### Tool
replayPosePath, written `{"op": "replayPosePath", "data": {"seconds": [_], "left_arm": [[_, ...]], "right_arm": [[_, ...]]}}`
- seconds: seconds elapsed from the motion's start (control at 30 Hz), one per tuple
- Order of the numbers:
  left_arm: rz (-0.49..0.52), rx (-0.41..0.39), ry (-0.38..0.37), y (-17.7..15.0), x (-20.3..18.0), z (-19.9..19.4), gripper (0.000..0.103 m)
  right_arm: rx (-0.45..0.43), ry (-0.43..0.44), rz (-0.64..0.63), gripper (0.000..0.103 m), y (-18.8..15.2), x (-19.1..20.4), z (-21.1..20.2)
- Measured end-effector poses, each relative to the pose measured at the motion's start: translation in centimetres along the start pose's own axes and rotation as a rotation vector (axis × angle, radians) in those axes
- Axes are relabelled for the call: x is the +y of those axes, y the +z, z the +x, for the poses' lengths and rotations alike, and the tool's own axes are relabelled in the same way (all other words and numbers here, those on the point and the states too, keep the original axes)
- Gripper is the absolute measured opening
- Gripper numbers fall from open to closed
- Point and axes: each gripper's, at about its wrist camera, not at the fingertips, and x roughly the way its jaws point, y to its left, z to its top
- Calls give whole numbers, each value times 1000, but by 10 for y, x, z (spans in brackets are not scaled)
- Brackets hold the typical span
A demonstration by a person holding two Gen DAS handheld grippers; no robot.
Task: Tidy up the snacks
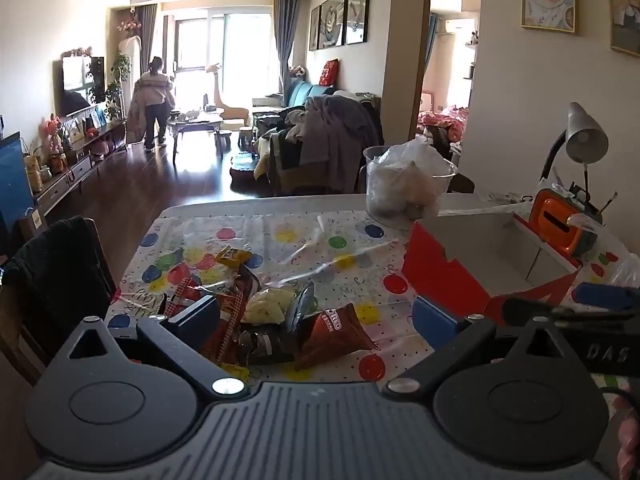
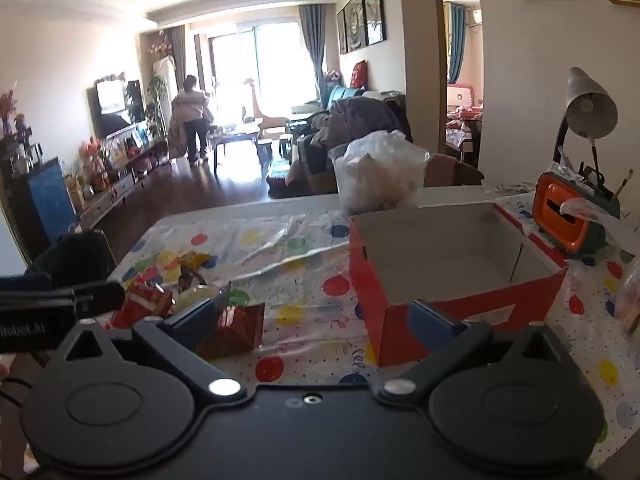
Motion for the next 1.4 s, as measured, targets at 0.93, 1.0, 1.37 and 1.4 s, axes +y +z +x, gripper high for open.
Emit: {"op": "replayPosePath", "data": {"seconds": [0.93, 1.0, 1.37, 1.4], "left_arm": [[9, 44, -24, 0, 7, 7, 103], [11, 46, -29, 1, 7, 7, 103], [11, 44, -40, 0, 10, 8, 103], [10, 43, -39, 0, 10, 8, 103]], "right_arm": [[20, -12, 27, 102, 1, 7, 4], [21, -17, 29, 102, 0, 7, 3], [23, -26, 29, 102, 1, 8, 2], [22, -27, 29, 102, 1, 8, 2]]}}
